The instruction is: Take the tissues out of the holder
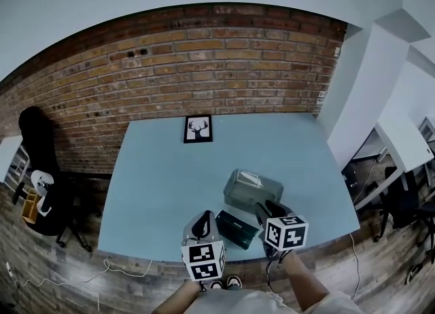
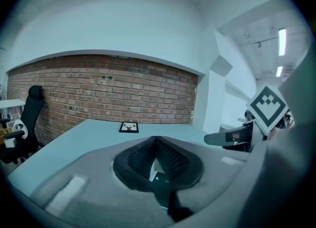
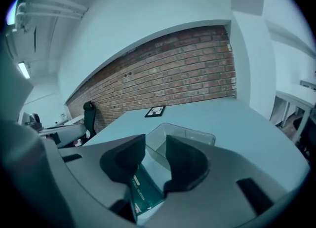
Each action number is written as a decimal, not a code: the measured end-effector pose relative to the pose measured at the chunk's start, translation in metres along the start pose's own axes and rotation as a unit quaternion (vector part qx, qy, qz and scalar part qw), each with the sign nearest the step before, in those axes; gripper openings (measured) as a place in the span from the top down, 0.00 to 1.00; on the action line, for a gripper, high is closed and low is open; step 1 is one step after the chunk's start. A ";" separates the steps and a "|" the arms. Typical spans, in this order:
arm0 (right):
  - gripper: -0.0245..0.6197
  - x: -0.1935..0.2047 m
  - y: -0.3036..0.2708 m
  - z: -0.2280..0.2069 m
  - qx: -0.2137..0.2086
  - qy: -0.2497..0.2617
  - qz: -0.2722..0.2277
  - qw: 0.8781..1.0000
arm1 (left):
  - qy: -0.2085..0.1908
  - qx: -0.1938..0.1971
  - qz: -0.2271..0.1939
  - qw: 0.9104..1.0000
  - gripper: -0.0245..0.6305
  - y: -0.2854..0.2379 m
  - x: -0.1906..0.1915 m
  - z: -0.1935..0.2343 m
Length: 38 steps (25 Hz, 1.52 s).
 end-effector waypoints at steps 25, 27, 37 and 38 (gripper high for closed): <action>0.96 0.020 0.020 -0.004 0.030 -0.001 -0.010 1.000 | 0.000 0.011 -0.003 1.000 0.95 -0.002 -0.002 -0.007; 0.96 0.021 0.020 -0.004 0.030 0.000 -0.009 1.000 | -0.001 0.011 -0.002 1.000 0.95 -0.003 -0.002 -0.007; 0.96 0.022 0.019 -0.002 0.030 0.005 -0.006 1.000 | -0.004 0.015 0.000 1.000 0.95 -0.004 -0.002 -0.011; 0.96 0.022 0.019 -0.002 0.030 0.005 -0.007 1.000 | -0.004 0.015 0.000 1.000 0.95 -0.004 -0.003 -0.012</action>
Point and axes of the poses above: the fingertips, and each gripper's own axes: y backward along the fingers, z to its left, x out of its underside, the point moved 2 cm from there along y, backward along the fingers, and after that the axes turned 11 degrees about -y, right-handed, at the moved point
